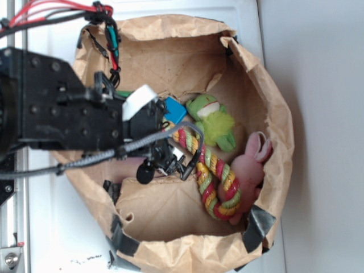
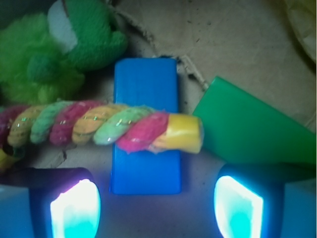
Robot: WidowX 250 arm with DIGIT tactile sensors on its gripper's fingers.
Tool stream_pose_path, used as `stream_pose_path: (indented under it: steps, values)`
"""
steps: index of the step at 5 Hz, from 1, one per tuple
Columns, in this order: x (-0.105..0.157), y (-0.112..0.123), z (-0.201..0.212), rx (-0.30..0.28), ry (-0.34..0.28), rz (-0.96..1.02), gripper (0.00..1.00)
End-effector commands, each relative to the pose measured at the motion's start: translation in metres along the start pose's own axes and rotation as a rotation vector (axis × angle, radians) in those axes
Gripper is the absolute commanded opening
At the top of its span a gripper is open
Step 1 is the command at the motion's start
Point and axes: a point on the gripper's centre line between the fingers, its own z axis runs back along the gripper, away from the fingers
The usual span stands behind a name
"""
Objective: Grab the blue block.
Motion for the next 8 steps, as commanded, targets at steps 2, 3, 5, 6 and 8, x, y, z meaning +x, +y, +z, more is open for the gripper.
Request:
stream_pose_path:
  steps: [2,3,5,6,8]
  values:
    - [-0.001,-0.011,0.005,-0.051,0.017,-0.030,1.00]
    - [0.000,-0.013,0.003,-0.054,0.025,-0.032,1.00]
    - [0.004,-0.019,-0.005,-0.042,0.008,-0.025,1.00]
    - [0.005,-0.021,-0.009,-0.033,-0.004,-0.021,1.00]
    - [0.005,-0.019,-0.013,-0.031,-0.032,-0.027,1.00]
